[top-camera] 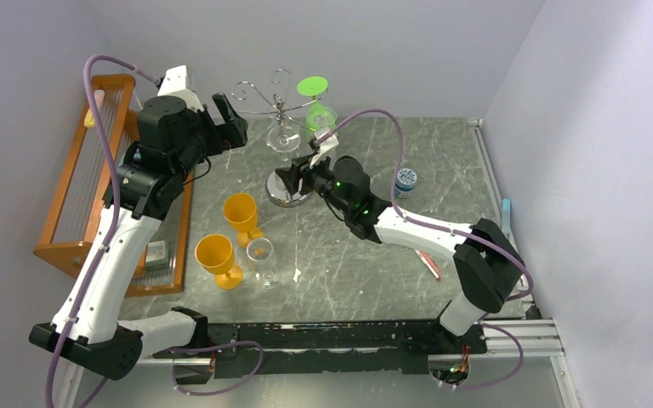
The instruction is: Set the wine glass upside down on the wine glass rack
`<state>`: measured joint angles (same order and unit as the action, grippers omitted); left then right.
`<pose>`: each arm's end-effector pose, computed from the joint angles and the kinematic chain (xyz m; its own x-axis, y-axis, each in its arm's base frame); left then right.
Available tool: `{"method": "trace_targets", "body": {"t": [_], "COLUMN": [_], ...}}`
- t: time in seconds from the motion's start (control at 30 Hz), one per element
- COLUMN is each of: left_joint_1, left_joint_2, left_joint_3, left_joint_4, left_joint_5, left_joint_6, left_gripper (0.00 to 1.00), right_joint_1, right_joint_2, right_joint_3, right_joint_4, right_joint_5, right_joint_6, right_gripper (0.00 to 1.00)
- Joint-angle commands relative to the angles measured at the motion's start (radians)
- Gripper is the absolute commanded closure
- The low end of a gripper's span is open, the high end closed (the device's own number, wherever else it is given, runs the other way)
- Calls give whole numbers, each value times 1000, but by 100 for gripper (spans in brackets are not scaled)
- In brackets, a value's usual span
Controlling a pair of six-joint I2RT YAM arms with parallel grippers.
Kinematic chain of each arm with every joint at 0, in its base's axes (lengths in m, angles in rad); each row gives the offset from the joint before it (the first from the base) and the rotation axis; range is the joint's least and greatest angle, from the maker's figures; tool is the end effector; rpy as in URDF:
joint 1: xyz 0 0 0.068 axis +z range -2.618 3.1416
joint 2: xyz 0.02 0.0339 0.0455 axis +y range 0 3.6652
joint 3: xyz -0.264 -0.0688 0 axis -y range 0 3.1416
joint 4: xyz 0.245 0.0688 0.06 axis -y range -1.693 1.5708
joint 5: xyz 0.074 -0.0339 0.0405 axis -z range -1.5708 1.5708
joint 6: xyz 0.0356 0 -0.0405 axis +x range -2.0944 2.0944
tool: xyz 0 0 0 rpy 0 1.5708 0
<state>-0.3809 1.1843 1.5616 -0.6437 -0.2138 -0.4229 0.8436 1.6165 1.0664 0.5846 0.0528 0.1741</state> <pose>0.2173 -0.0789 0.4754 -0.2940 -0.3143 -0.9027 0.0577 0.9368 -0.3450 0.2552 0.2839 0.3041 -0.1006 0.1472 -0.9840 -0.7042 0.6882 0.1749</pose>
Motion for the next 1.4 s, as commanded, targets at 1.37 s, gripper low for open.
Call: {"method": "trace_targets", "body": {"t": [1.37], "left_joint_1": [11], "left_joint_2": [-342], "left_joint_3": [98], "left_joint_4": [-137], "left_joint_5": [-476], "left_joint_6": [-51], "left_gripper": [8], "right_joint_1": [401], "right_joint_2": [423], "right_joint_3": [903], "right_joint_4": [-1169], "right_joint_5": [294], "right_joint_6": [138], "right_gripper": [45]}}
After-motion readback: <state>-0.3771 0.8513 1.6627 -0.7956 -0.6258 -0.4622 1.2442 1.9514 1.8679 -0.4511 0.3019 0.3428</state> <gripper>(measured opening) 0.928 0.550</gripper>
